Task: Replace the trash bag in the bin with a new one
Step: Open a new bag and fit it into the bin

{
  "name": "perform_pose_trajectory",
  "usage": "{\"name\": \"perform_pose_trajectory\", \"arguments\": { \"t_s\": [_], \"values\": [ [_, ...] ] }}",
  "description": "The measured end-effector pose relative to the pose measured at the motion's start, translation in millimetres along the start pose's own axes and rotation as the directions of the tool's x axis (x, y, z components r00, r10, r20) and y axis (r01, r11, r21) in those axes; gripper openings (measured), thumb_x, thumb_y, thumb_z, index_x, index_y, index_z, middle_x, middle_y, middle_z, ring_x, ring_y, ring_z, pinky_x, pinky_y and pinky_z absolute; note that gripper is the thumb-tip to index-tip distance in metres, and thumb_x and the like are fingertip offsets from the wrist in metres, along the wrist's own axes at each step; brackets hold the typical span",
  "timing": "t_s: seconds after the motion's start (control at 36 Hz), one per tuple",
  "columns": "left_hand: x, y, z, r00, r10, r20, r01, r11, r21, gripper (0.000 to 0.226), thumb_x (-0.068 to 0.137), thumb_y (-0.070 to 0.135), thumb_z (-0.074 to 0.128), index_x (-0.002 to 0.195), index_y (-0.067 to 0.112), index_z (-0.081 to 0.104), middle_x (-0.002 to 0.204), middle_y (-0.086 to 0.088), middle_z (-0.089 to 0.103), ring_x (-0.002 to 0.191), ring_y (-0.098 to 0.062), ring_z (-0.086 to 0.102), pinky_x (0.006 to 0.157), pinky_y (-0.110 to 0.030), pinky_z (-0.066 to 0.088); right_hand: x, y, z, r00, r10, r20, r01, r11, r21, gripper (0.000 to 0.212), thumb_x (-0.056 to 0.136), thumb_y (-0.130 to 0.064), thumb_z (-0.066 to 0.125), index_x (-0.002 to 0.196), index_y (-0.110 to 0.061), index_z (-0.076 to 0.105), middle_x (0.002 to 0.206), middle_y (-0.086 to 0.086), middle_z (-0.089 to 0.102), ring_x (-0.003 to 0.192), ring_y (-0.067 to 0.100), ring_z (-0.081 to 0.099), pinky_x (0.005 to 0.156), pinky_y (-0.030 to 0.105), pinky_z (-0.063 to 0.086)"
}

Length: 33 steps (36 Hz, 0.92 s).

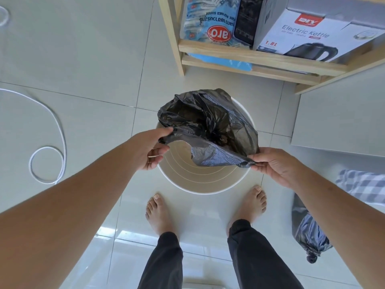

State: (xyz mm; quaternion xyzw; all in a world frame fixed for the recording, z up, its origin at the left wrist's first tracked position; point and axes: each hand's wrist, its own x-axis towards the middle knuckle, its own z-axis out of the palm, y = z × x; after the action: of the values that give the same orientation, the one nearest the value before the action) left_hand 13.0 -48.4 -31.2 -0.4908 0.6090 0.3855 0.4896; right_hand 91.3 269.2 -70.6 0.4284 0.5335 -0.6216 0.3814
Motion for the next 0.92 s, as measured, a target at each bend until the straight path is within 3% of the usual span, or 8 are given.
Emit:
{"name": "perform_pose_trajectory", "arguments": {
  "t_s": [0.11,0.25,0.31,0.39,0.5,0.61,0.78,0.92],
  "values": [
    [3,1,11,0.993,0.087,-0.077,-0.086,0.996,0.020,0.013,0.087,0.018,0.066,0.094,0.012,0.057,0.065,0.000,0.049,0.054,-0.015,0.047,0.045,-0.021,0.039,-4,0,0,0.997,0.070,0.019,-0.067,0.990,-0.127,0.020,0.083,0.006,0.064,0.102,0.005,0.064,0.095,0.021,0.074,0.092,0.029,0.072,0.076,0.036,0.058],
    [7,-23,6,0.887,0.282,-0.364,-0.162,0.931,0.326,0.024,0.069,0.026,0.073,0.076,0.005,0.063,0.068,-0.009,0.066,0.059,-0.024,0.067,0.069,-0.040,0.062,-10,-1,4,0.984,0.175,-0.039,-0.179,0.951,-0.250,0.012,0.081,0.004,0.069,0.090,0.008,0.062,0.082,0.021,0.064,0.081,0.035,0.073,0.064,0.039,0.062],
    [9,-35,5,0.915,0.211,-0.344,-0.133,0.962,0.237,0.022,0.074,0.023,0.072,0.078,0.006,0.059,0.077,-0.010,0.065,0.071,-0.030,0.070,0.071,-0.047,0.062,-11,-2,6,0.983,0.167,-0.074,-0.180,0.958,-0.224,0.012,0.079,0.007,0.070,0.087,0.012,0.062,0.075,0.023,0.063,0.072,0.035,0.074,0.061,0.040,0.063],
    [19,-48,5,0.976,0.061,-0.209,-0.087,0.990,-0.114,0.020,0.085,0.010,0.067,0.101,-0.001,0.060,0.093,-0.016,0.064,0.075,-0.033,0.069,0.067,-0.043,0.062,-12,-3,11,0.987,0.098,-0.126,-0.117,0.981,-0.153,0.018,0.078,0.009,0.072,0.089,0.018,0.062,0.075,0.028,0.065,0.063,0.034,0.072,0.053,0.033,0.061],
    [36,-54,3,0.974,0.122,-0.192,-0.190,0.898,-0.397,0.020,0.087,0.000,0.061,0.106,-0.007,0.062,0.091,-0.019,0.069,0.070,-0.027,0.070,0.056,-0.033,0.062,-14,3,15,0.983,-0.034,-0.182,0.028,0.999,-0.036,0.021,0.077,0.002,0.076,0.088,0.015,0.064,0.076,0.027,0.067,0.067,0.033,0.071,0.058,0.035,0.062],
    [41,-49,6,0.955,0.229,-0.190,-0.297,0.722,-0.625,0.023,0.081,-0.014,0.050,0.101,-0.004,0.057,0.102,-0.023,0.063,0.084,-0.028,0.068,0.066,-0.031,0.063,-9,5,14,0.957,-0.127,-0.262,0.163,0.979,0.121,0.023,0.081,-0.003,0.075,0.093,0.013,0.064,0.078,0.026,0.067,0.070,0.033,0.071,0.066,0.040,0.063],
    [43,-41,15,0.928,0.325,-0.179,-0.358,0.653,-0.667,0.025,0.082,-0.019,0.045,0.087,0.002,0.057,0.100,-0.021,0.064,0.092,-0.029,0.068,0.072,-0.030,0.062,-1,4,17,0.971,-0.116,-0.208,0.177,0.937,0.302,0.027,0.084,0.000,0.069,0.104,0.014,0.060,0.095,0.026,0.069,0.081,0.032,0.073,0.068,0.037,0.062],
    [42,-51,25,0.936,0.336,-0.104,-0.339,0.780,-0.527,0.033,0.083,-0.017,0.051,0.108,0.003,0.057,0.102,-0.019,0.071,0.085,-0.027,0.072,0.072,-0.032,0.062,3,7,15,0.988,-0.115,-0.103,0.149,0.879,0.452,0.009,0.091,0.004,0.057,0.097,0.010,0.060,0.090,0.019,0.072,0.076,0.023,0.074,0.067,0.030,0.061]
  ]
}}
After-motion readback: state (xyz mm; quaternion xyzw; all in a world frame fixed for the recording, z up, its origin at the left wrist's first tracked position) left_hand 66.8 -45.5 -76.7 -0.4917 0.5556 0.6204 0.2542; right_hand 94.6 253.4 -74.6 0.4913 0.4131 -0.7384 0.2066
